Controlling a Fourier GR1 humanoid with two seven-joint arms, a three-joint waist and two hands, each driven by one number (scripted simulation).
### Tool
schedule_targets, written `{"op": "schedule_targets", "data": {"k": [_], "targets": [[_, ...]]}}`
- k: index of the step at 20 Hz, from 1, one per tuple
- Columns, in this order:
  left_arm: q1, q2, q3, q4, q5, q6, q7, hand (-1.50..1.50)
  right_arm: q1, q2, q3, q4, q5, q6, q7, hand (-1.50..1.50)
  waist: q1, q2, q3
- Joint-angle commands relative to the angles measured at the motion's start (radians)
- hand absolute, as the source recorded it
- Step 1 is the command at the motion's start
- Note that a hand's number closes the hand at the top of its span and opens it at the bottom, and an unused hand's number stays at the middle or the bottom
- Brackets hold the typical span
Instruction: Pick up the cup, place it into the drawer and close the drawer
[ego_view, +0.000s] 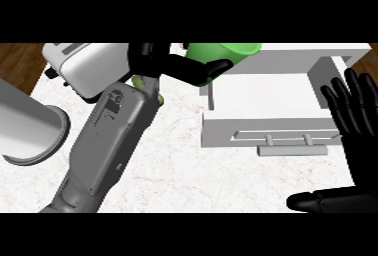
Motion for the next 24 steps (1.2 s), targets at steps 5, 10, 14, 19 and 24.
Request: {"op": "schedule_targets", "data": {"k": [5,10,14,19,24], "targets": [[-0.132,-0.002,-0.044,0.195,0.037,0.089,-0.042,1.50,-0.012,-0.039,-0.071,0.121,-0.045,0.062,-0.087,-1.50,0.001,0.000,0.000],[-0.244,-0.002,-0.091,0.418,0.137,0.126,-0.120,1.50,0.055,-0.032,-0.064,-0.013,-0.073,0.057,-0.034,-1.50,-0.025,0.004,0.000],[-0.294,-0.002,-0.134,0.525,0.221,0.133,-0.176,1.50,-0.023,-0.040,-0.044,0.029,-0.051,0.047,-0.009,-1.50,-0.027,0.007,0.000],[-0.359,-0.002,-0.182,0.649,0.270,0.130,-0.182,1.50,-0.003,-0.031,-0.041,-0.005,-0.039,0.035,-0.012,-1.50,-0.039,0.009,0.000],[-0.346,-0.002,-0.339,0.678,0.349,0.189,-0.207,1.50,-0.072,-0.005,0.011,0.116,0.004,0.041,-0.065,-1.50,-0.069,0.018,0.001]]}}
